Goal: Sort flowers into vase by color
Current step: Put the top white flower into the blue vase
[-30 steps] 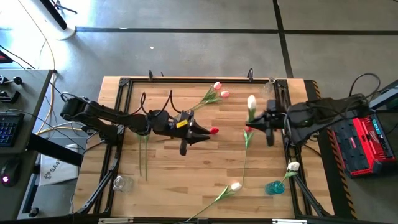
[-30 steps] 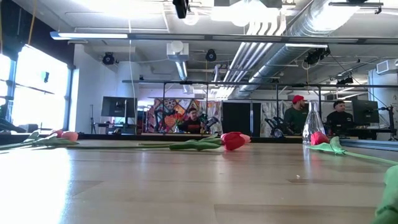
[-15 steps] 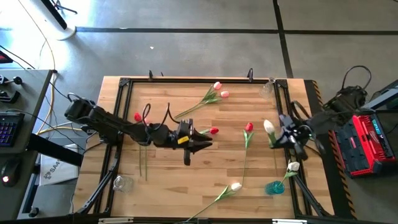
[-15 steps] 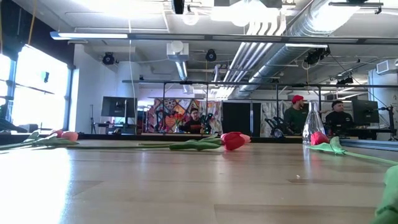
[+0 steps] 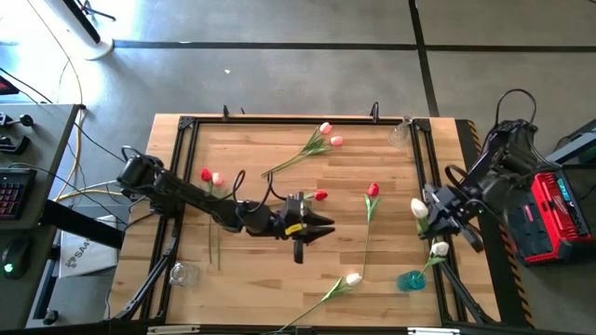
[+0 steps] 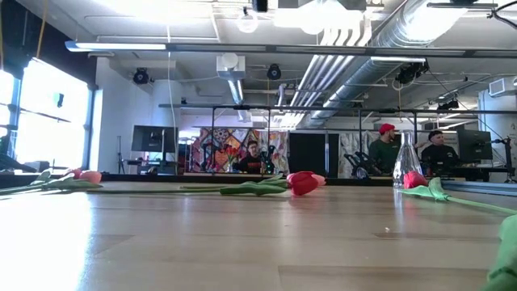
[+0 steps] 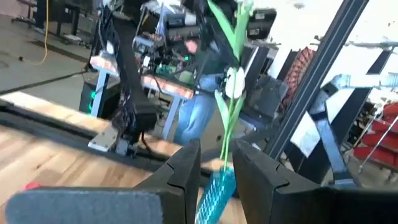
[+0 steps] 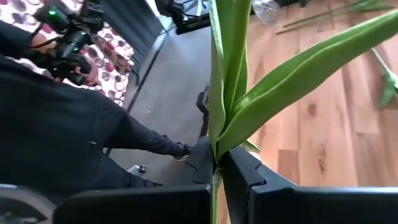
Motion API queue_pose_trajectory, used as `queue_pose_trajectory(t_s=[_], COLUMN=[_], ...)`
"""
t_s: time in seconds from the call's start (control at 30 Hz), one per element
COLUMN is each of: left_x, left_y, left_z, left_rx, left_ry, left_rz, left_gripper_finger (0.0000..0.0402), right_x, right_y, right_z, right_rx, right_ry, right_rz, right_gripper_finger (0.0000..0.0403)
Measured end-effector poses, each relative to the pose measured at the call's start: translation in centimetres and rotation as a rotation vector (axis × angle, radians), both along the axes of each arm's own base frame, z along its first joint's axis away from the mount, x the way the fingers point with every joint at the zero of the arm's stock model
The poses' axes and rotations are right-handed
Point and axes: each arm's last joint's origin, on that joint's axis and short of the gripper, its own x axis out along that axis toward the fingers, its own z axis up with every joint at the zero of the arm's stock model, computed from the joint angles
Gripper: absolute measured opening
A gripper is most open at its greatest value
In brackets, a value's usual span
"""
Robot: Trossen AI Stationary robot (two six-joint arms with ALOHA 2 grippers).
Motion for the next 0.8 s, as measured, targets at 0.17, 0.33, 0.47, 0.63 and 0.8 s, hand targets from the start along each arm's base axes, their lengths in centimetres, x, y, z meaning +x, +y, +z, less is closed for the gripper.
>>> queue_pose_trajectory(t_s=[0.17, 0.33, 0.47, 0.63, 0.8], left_x=[0.6, 0.8, 0.8, 0.8, 0.8], left_y=[-0.1, 0.0, 0.1, 0.1, 0.1], left_z=[0.6, 1.0, 1.0, 0.9, 0.9], left_rx=[0.032, 0.043, 0.039, 0.029, 0.028], left_ry=[-0.011, -0.018, -0.015, -0.010, -0.008], left_rz=[0.012, 0.030, 0.035, 0.036, 0.041], left_gripper_finger=[0.0080, 0.0080, 0.0080, 0.0080, 0.0080], right_x=[0.0, 0.0, 0.2, 0.4, 0.5], right_y=[1.1, 1.9, 2.7, 3.7, 4.4], right_z=[-0.1, -0.4, -0.5, -0.6, -0.9], right_rx=[-0.027, -0.075, -0.085, -0.093, -0.109], right_ry=[-0.013, -0.033, -0.039, -0.055, -0.043], right_rz=[0.031, 0.023, 0.022, 0.021, 0.024], right_gripper_finger=[0.0000, 0.0000, 0.0000, 0.0000, 0.0000])
